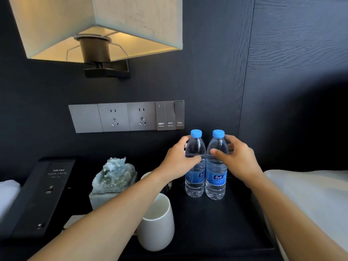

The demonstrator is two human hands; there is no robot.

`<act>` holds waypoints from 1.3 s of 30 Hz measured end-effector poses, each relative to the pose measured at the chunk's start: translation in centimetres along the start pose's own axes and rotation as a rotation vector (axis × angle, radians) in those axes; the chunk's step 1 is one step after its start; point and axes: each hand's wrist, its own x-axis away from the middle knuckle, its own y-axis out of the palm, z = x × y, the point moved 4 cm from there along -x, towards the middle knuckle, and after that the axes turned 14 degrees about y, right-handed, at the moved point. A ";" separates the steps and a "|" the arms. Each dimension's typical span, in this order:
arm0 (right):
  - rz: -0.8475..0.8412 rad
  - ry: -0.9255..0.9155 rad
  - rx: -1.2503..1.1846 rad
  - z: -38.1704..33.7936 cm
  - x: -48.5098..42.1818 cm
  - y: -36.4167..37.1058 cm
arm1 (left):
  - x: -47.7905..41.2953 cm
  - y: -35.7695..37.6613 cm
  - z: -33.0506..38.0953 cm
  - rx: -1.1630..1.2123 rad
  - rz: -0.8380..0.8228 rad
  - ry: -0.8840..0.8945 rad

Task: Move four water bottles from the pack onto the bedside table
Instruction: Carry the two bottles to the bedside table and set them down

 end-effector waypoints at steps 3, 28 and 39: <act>0.036 0.010 0.046 0.2 -0.2 0.1 | 0.0 0.2 -0.4 -0.050 0.048 0.025; -0.139 0.110 -0.054 1.3 -0.7 0.4 | -0.7 0.1 -1.3 -0.048 0.027 0.008; -0.234 0.077 -0.066 1.0 -0.3 1.0 | -0.6 0.8 -1.2 -0.097 0.111 0.064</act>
